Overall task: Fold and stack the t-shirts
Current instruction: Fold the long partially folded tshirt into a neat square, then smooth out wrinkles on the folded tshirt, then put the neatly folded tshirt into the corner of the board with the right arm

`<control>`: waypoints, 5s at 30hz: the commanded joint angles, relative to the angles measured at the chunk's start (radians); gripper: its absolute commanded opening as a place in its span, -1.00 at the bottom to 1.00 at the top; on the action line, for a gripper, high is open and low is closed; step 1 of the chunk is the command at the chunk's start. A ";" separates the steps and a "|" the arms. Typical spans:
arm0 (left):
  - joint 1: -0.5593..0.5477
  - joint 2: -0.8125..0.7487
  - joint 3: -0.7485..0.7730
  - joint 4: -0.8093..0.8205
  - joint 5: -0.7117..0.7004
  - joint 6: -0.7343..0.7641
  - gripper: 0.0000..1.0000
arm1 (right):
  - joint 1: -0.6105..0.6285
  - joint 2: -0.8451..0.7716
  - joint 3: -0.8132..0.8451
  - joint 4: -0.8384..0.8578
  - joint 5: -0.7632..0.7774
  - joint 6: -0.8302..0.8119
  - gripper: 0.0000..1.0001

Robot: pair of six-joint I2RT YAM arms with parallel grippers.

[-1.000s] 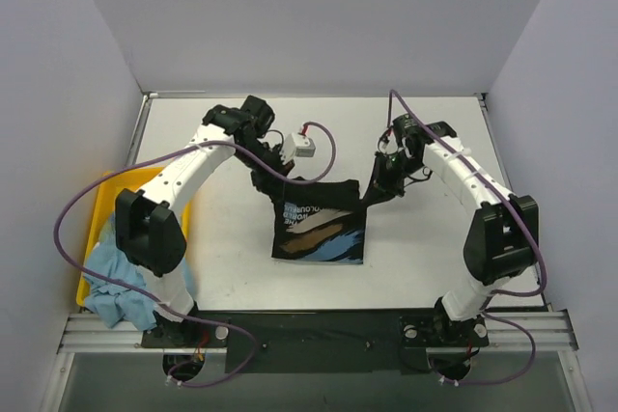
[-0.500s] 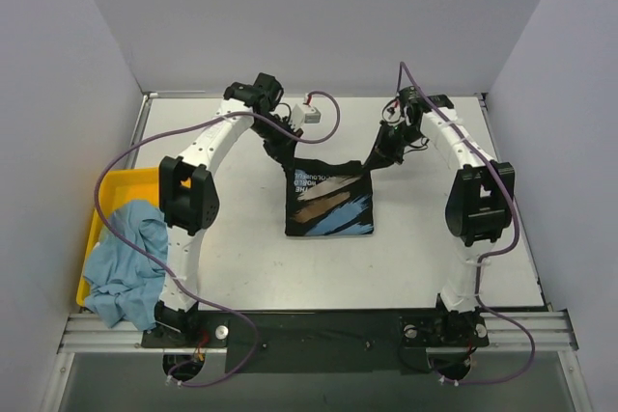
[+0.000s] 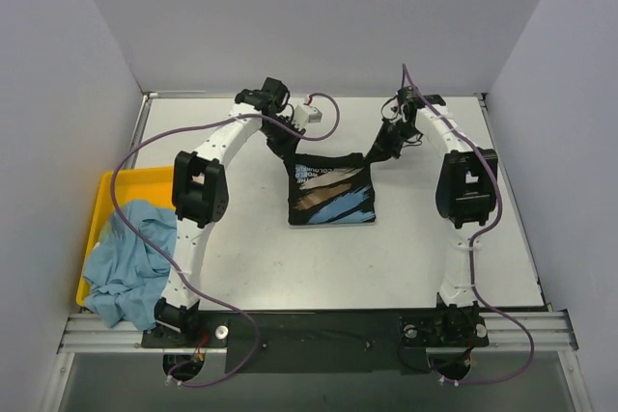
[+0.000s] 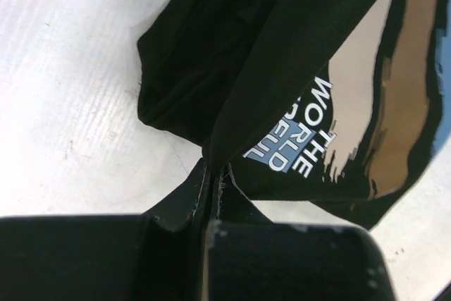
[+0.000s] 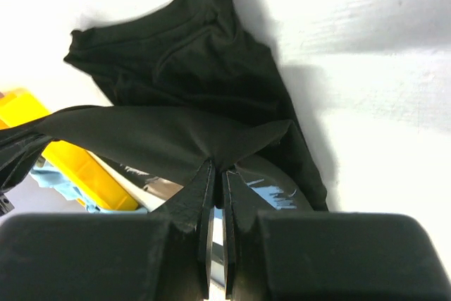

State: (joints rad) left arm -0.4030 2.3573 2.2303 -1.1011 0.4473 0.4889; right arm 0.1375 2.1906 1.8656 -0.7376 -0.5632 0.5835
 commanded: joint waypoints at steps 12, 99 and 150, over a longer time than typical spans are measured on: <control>0.010 0.085 0.042 0.283 -0.094 -0.116 -0.72 | -0.045 0.072 0.029 0.158 0.111 0.147 -1.00; -0.007 -0.231 -0.400 0.500 -0.062 -0.340 -0.80 | 0.028 -0.252 -0.355 0.202 0.310 -0.126 -1.00; 0.130 -0.486 -0.589 0.469 -0.067 -0.309 -0.78 | 0.315 -0.362 -0.749 -0.005 0.716 -0.333 -1.00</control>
State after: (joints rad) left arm -0.2939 1.9560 1.6413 -0.6624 0.3481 0.1692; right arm 0.4541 1.8408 1.1755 -0.6266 0.0772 0.3080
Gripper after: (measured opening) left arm 0.115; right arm 0.001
